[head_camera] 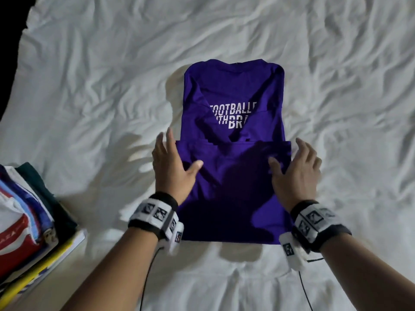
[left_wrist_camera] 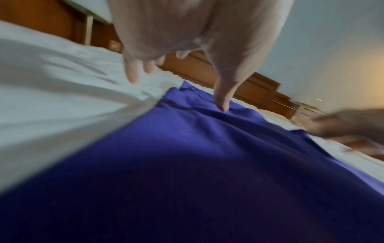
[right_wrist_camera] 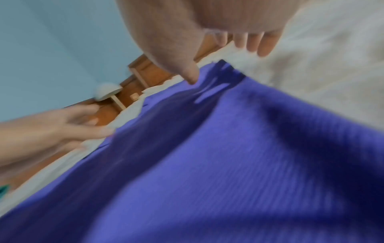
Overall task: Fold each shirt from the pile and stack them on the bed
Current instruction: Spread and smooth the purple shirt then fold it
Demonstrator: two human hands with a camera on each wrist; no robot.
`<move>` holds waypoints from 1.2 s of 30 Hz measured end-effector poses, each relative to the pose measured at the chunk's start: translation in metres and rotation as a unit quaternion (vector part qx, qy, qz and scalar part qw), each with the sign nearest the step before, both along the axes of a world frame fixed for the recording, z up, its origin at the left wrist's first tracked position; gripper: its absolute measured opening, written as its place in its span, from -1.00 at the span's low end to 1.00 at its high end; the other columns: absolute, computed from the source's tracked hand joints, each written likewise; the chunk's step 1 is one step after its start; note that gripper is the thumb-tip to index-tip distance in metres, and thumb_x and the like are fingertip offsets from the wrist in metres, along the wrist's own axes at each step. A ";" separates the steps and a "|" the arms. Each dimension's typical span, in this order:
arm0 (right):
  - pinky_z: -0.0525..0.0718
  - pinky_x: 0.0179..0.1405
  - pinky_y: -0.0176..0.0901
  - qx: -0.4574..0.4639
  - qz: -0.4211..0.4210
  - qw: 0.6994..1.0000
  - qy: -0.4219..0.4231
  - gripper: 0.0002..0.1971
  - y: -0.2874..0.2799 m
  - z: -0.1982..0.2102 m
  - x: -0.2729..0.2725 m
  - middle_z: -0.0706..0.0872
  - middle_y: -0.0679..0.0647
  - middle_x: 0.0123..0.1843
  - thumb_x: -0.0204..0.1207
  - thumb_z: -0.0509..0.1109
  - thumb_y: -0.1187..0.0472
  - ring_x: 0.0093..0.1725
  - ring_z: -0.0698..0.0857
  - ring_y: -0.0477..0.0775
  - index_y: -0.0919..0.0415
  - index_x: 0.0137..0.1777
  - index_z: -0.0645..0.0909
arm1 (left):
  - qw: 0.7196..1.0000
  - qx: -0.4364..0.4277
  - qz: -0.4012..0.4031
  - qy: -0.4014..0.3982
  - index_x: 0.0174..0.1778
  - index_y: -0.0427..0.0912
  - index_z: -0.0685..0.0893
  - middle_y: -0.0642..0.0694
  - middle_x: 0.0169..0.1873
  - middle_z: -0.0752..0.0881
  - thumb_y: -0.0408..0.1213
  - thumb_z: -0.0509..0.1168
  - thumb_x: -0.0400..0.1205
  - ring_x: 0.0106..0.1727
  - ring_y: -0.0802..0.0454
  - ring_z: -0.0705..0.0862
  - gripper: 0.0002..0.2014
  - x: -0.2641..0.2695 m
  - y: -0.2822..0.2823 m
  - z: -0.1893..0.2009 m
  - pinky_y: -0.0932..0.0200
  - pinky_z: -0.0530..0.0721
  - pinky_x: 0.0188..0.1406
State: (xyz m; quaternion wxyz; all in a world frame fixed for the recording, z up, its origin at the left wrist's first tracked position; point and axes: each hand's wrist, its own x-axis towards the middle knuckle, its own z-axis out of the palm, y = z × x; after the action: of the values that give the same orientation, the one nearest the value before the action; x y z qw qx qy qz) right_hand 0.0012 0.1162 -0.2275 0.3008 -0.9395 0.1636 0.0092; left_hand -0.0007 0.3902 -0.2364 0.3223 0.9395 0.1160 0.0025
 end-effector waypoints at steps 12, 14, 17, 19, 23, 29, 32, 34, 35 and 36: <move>0.02 0.74 0.37 -0.225 0.268 0.934 0.071 -0.27 -0.002 -0.039 -0.058 0.01 0.22 0.83 0.73 -0.09 -0.33 0.81 0.02 0.29 0.00 0.82 0.08 | 0.952 0.277 -0.103 0.077 0.83 -0.22 0.00 -0.34 0.80 -0.11 0.21 -0.10 0.79 0.82 -0.31 -0.15 -0.22 -0.078 -0.010 -0.031 -0.56 -0.13 0.69; -0.06 0.75 0.37 -0.210 0.242 0.945 0.060 -0.25 0.010 -0.031 -0.064 -0.02 0.27 0.83 0.74 -0.05 -0.30 0.81 -0.04 0.33 0.08 0.82 0.06 | 0.947 0.260 -0.187 0.036 0.83 -0.22 0.03 -0.34 0.80 -0.07 0.20 -0.04 0.78 0.81 -0.33 -0.10 -0.22 -0.089 -0.026 -0.028 -0.53 -0.07 0.71; -0.04 0.76 0.31 -0.199 0.386 0.899 0.050 -0.29 0.022 -0.033 -0.087 -0.08 0.18 0.84 0.76 -0.14 -0.32 0.82 -0.06 0.27 0.00 0.82 0.01 | 0.917 0.254 -0.307 0.030 0.83 -0.13 0.04 -0.22 0.82 -0.05 0.24 -0.05 0.79 0.83 -0.22 -0.03 -0.24 -0.110 -0.037 -0.034 -0.48 0.16 0.67; 0.00 0.76 0.27 -0.204 0.396 0.891 0.087 -0.28 0.009 -0.039 -0.097 -0.09 0.10 0.85 0.73 -0.26 -0.37 0.82 -0.05 0.20 -0.07 0.82 -0.01 | 0.923 0.266 -0.268 0.074 0.84 -0.12 0.03 -0.16 0.83 -0.06 0.25 -0.10 0.79 0.83 -0.16 -0.07 -0.24 -0.118 -0.024 -0.035 -0.44 0.10 0.71; -0.16 0.77 0.22 -0.198 0.298 0.924 0.135 -0.19 -0.007 -0.030 -0.106 -0.23 0.06 0.83 0.67 -0.38 -0.41 0.81 -0.20 0.14 0.01 0.83 -0.11 | 0.940 0.266 -0.178 0.121 0.83 -0.19 0.04 -0.19 0.82 -0.07 0.23 -0.14 0.79 0.83 -0.18 -0.12 -0.23 -0.126 -0.001 -0.021 -0.50 -0.08 0.72; 0.11 0.75 0.28 -0.183 0.408 0.888 0.107 -0.15 -0.001 -0.006 -0.148 -0.03 0.19 0.84 0.56 0.07 -0.16 0.81 -0.05 0.26 0.23 0.80 0.07 | 0.904 0.244 -0.332 0.118 0.80 -0.25 0.15 -0.29 0.80 0.03 0.01 0.13 0.54 0.82 -0.24 -0.03 -0.13 -0.160 -0.012 0.006 -0.44 0.09 0.71; 0.49 0.54 0.41 -0.201 0.382 0.893 0.128 -0.21 0.001 -0.010 -0.147 0.31 0.32 0.74 0.40 0.05 0.13 0.70 0.34 0.40 0.39 0.68 0.36 | 0.895 0.269 -0.318 0.162 0.71 -0.30 0.38 -0.34 0.72 0.32 -0.15 0.04 0.52 0.74 -0.30 0.29 -0.24 -0.161 -0.015 0.003 -0.49 0.28 0.64; 0.63 0.37 0.46 -0.212 0.382 0.893 0.107 -0.25 0.004 -0.017 -0.142 0.46 0.37 0.64 0.36 -0.02 0.28 0.57 0.52 0.47 0.44 0.60 0.46 | 0.890 0.289 -0.313 0.161 0.62 -0.31 0.51 -0.35 0.62 0.48 -0.26 0.02 0.58 0.65 -0.32 0.46 -0.36 -0.156 -0.017 -0.004 -0.51 0.41 0.56; 0.67 0.30 0.48 -0.218 0.389 0.890 0.092 -0.25 0.005 -0.018 -0.140 0.52 0.39 0.60 0.35 -0.05 0.32 0.52 0.57 0.49 0.47 0.57 0.50 | 0.889 0.297 -0.313 0.150 0.61 -0.31 0.52 -0.34 0.61 0.50 -0.29 0.00 0.61 0.64 -0.31 0.47 -0.39 -0.153 -0.019 -0.004 -0.51 0.42 0.55; 0.70 0.25 0.48 -0.219 0.393 0.889 0.080 -0.26 0.006 -0.018 -0.140 0.56 0.42 0.55 0.34 -0.07 0.34 0.47 0.62 0.51 0.49 0.53 0.54 | 0.888 0.304 -0.311 0.147 0.64 -0.31 0.47 -0.32 0.63 0.48 -0.31 -0.04 0.63 0.66 -0.29 0.43 -0.39 -0.151 -0.020 -0.002 -0.49 0.39 0.58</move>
State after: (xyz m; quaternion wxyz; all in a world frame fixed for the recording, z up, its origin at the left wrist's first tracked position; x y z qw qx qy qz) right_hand -0.1385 0.1218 -0.2451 0.0450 -0.9651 -0.1980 0.1655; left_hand -0.1519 0.3704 -0.2385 -0.0159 0.9691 -0.1428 -0.2004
